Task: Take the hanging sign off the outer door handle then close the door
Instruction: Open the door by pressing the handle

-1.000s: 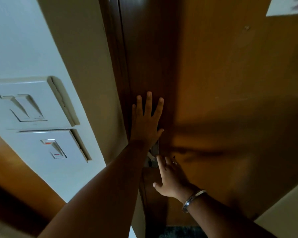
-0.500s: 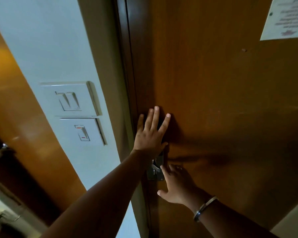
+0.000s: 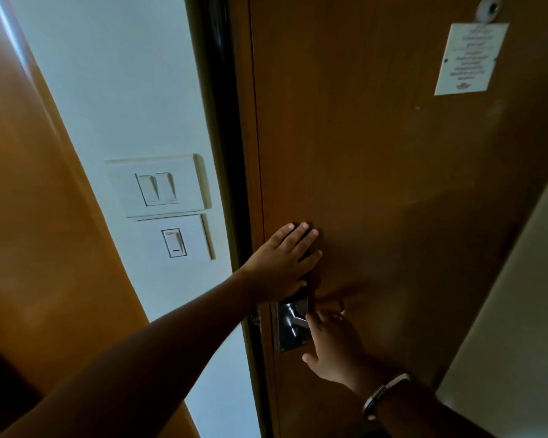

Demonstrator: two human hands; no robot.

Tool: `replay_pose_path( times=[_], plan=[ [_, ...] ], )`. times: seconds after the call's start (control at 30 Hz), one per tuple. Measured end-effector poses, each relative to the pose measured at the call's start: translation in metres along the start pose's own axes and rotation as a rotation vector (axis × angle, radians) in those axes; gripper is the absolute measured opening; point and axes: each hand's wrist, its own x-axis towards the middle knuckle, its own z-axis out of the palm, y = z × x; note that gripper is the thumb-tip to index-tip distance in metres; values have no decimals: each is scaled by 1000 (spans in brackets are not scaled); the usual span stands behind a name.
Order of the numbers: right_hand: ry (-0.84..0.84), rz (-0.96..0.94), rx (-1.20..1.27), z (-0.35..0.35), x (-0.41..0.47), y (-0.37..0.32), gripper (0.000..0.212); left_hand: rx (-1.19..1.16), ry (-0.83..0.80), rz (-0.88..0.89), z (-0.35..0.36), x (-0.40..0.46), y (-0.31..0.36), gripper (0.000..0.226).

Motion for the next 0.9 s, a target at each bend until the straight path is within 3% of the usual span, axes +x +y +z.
replay_pose_path(
  times=[0.33,0.5,0.73,0.9],
  plan=[
    [45,203,-36,9,-74,-13,80,-16,259,81,-42,-23,35,75],
    [-15,225,-101,-2,-118,-10,80,27,415,55,-74,-34,45,78],
    [7,201,-113,-8,-178,9,74,-10,491,-9,-114,-36,91,77],
    [35,216,-91,-15,-226,31,69,-100,726,-53,-147,-40,132,69]
  ],
)
